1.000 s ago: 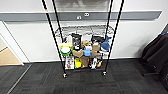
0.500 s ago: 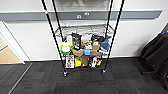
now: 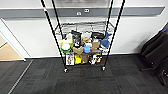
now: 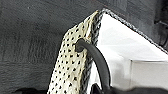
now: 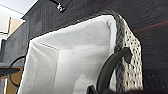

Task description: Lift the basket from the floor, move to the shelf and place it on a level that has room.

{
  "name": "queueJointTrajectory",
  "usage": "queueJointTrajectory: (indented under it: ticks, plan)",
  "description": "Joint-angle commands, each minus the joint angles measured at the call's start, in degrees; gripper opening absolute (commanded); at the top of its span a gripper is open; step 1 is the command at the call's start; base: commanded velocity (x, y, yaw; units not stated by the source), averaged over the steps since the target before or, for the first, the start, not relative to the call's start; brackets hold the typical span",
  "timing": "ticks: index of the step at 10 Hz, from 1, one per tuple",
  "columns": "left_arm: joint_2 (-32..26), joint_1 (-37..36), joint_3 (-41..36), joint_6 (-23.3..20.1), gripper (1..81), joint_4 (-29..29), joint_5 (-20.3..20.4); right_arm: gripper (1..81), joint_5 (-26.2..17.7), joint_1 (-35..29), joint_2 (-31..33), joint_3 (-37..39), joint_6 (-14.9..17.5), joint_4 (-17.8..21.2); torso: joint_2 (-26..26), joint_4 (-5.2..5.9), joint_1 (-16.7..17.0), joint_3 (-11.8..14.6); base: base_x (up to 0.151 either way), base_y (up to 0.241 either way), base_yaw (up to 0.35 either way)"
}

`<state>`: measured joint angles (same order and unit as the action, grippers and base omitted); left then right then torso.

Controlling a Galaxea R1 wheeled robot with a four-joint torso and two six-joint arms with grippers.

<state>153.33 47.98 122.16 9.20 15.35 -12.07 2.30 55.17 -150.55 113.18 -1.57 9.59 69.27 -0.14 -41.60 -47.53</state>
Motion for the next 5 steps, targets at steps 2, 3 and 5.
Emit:
queueJointTrajectory:
  ticks: [2, 3, 5]
  plan:
    - [-2.1, -6.4, -3.6, 0.6, 1.0, 3.3, -3.1, 1.0, -2.0, -5.6, 0.9, -3.5, -0.7, 0.4, -7.5, 0.00, 4.8, 2.8, 0.000, 0.000, 0.000]
    - [-3.2, -6.4, -5.2, 0.6, 1.0, 3.3, -3.1, 1.0, -2.0, -5.5, 1.0, -3.5, -0.7, 0.4, -9.1, 0.00, 5.9, 5.0, 0.000, 0.000, 0.000]
    - [-4.5, -6.3, -6.4, 0.6, 1.0, 3.4, -3.0, 1.0, -2.0, -5.5, 0.9, -3.6, -0.7, 0.4, -12.3, 0.00, 7.9, 7.5, 0.000, 0.000, 0.000]
